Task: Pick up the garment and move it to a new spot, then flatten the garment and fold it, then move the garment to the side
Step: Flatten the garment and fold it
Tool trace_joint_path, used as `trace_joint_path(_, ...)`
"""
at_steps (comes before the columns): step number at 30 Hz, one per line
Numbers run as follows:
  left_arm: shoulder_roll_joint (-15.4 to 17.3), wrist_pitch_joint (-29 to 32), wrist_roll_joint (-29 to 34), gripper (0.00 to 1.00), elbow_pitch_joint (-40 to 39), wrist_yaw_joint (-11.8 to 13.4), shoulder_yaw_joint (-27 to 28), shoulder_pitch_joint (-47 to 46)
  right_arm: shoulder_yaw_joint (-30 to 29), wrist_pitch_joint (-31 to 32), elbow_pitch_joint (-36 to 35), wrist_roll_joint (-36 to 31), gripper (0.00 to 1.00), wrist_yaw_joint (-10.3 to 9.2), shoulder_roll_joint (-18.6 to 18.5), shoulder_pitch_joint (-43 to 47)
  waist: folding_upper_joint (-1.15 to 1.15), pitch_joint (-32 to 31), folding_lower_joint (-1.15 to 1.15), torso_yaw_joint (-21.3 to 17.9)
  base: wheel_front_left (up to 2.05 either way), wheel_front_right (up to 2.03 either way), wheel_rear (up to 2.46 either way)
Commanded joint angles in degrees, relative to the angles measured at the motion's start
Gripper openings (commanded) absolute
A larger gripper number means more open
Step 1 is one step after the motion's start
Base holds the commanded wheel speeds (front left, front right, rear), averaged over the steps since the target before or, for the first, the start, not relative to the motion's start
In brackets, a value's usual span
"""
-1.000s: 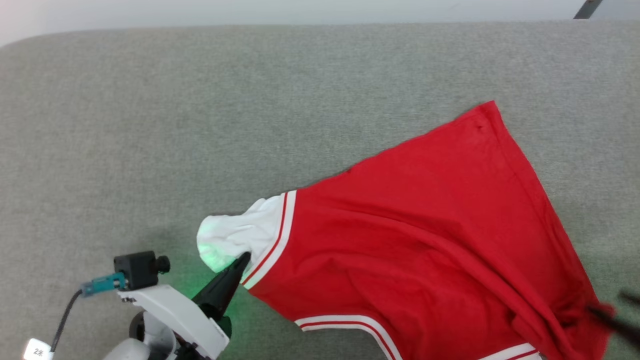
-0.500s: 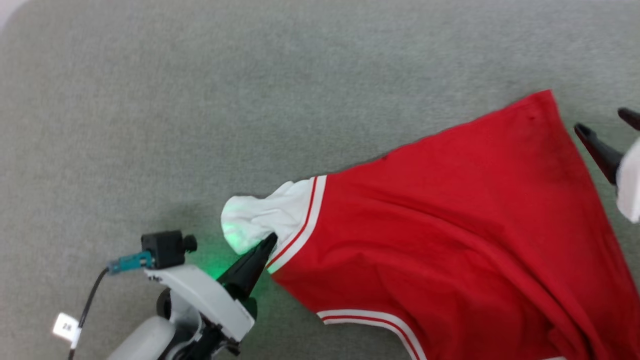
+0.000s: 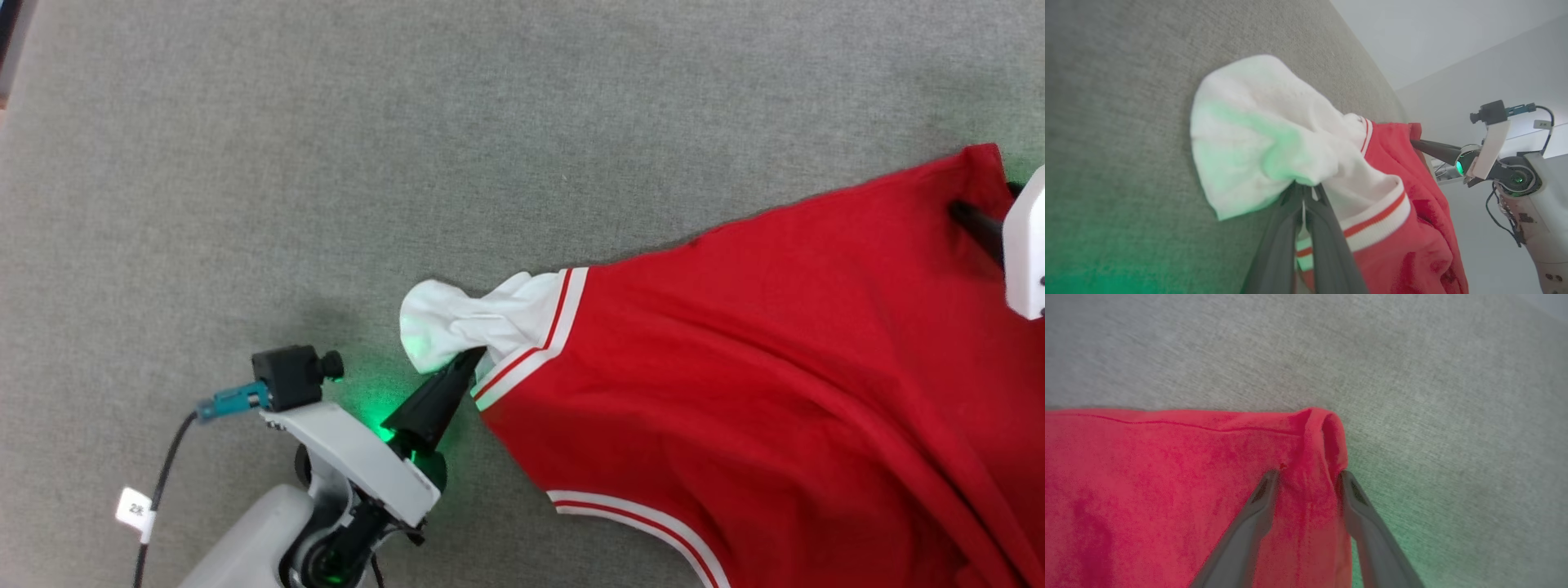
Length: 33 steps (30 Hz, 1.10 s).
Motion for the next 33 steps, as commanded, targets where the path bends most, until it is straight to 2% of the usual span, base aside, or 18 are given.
trace_joint_path(1, 0.77, 0.10, -1.52, 0.00, 3.15, 0.12, 0.57, 0.89, 1.94, 0.06, 1.42, 1.38, 0.00, 0.05, 1.26, 1.25, 0.00, -0.37, 0.00, -0.31, 0.00, 0.00, 0.00)
trace_joint_path(5, 1.51, 0.91, -4.02, 0.00, 2.41, -0.46, 2.47, -2.58, -0.47, -4.56, 2.94, 2.70, 0.00, 0.00, 1.39, -1.43, 0.00, -1.16, 0.00, -0.81, 0.00, 0.00, 0.00)
trace_joint_path(11, 0.78, 2.38, -8.04, 0.00, 4.78, -0.66, 7.22, -13.66, -8.54, -14.75, 10.57, 1.32, 0.00, 0.01, 6.86, -7.71, 0.00, -2.16, 0.00, -2.06, 0.00, 0.00, 0.00)
trace_joint_path(18, -1.54, 4.59, -7.35, 0.00, 16.00, -0.18, 10.91, -37.54, -17.30, -25.59, 19.57, -4.15, 0.00, 0.00, 11.41, -21.30, 0.00, -0.89, 0.00, -4.06, 0.00, 0.00, 0.00)
trace_joint_path(22, -3.10, 2.31, -7.20, 0.00, 24.87, 0.81, 14.61, -53.15, -23.24, -33.12, 23.64, -6.90, 0.00, 0.00, 14.29, -31.66, 0.00, 0.30, 0.00, -5.46, 0.00, 0.00, 0.00)
trace_joint_path(26, -4.32, -0.21, -7.81, 0.00, 32.48, 0.24, 17.43, -64.95, -27.01, -39.72, 27.90, -10.77, 0.00, -0.03, 16.24, -39.82, 0.00, 0.84, 0.00, -6.75, 0.00, 0.00, 0.00)
trace_joint_path(30, -4.44, -1.13, -8.04, 0.00, 35.55, -0.58, 17.84, -69.42, -27.53, -42.94, 32.25, -13.58, 0.00, -0.03, 18.05, -43.75, 0.00, 0.43, 0.00, -7.36, 0.00, 0.00, 0.00)
trace_joint_path(33, -4.88, -1.21, -8.84, 0.00, 33.44, -0.64, 17.10, -66.25, -26.43, -43.33, 34.69, -13.69, 0.00, -0.02, 18.86, -42.67, 0.00, -0.10, 0.00, -7.26, 0.00, 0.00, 0.00)
